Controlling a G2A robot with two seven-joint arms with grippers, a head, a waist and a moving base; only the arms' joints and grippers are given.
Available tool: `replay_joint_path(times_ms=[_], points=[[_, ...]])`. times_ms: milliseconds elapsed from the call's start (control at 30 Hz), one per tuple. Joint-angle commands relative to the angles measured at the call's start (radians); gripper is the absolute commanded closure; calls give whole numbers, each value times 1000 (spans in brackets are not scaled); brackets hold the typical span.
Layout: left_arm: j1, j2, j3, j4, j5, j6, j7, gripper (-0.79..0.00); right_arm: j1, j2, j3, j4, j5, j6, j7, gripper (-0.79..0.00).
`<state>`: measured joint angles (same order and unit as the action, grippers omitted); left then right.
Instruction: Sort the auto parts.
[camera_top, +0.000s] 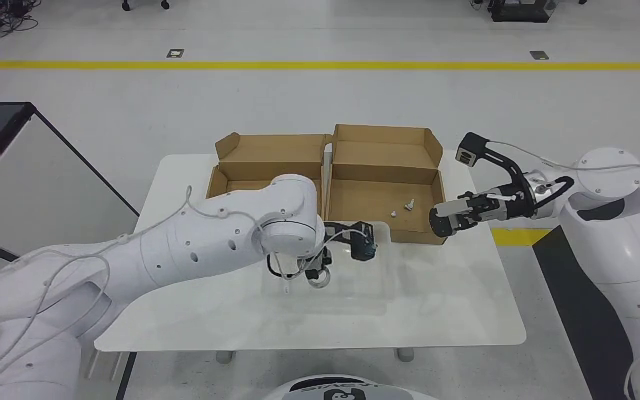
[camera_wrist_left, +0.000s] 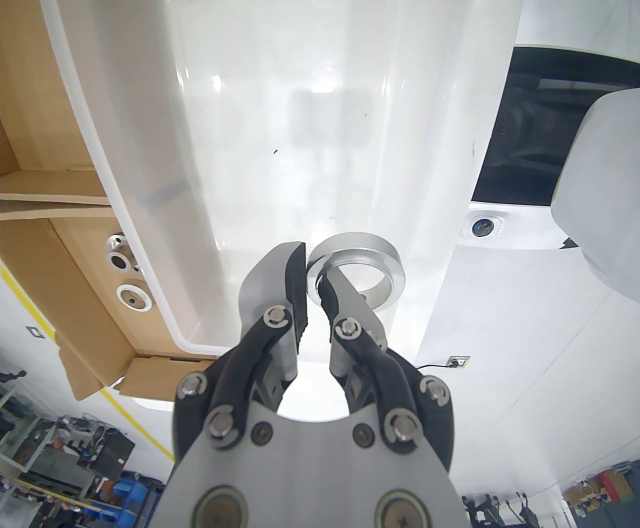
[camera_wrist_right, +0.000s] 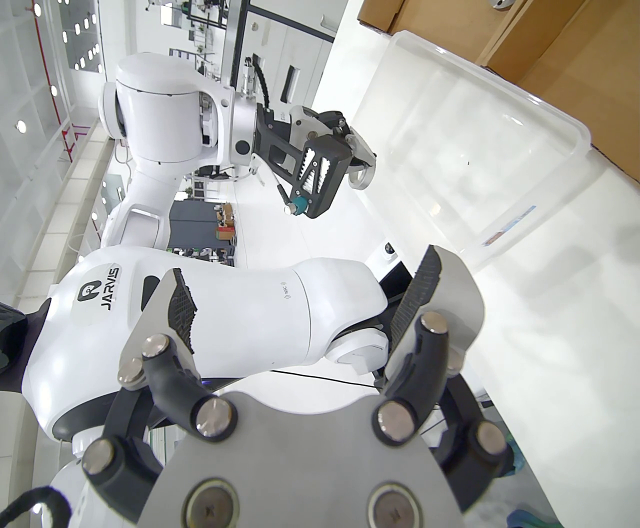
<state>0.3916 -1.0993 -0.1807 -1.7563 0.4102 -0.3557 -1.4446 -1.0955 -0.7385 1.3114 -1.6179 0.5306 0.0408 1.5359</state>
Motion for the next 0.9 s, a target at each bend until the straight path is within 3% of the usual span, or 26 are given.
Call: replay_joint_path(times_ms=[0,100,233,500,700,867], points=[[10,7,-31,17,-8,24,59,0,0,0,0,0,0,0,0,-785],[16,37,-109,28,-62,24,104,0,0,0,0,0,0,0,0,-785],[57,99,-213,10,-118,10,102,0,0,0,0,0,0,0,0,-785],[255,230,-520,-35,-325,-58,289,0,0,0,0,0,0,0,0,-785],[398,279,-717,-46,-600,-235,448,0,0,0,0,0,0,0,0,-785],[472,289,-792,-40,-852,-449,508,0,0,0,0,0,0,0,0,-785]])
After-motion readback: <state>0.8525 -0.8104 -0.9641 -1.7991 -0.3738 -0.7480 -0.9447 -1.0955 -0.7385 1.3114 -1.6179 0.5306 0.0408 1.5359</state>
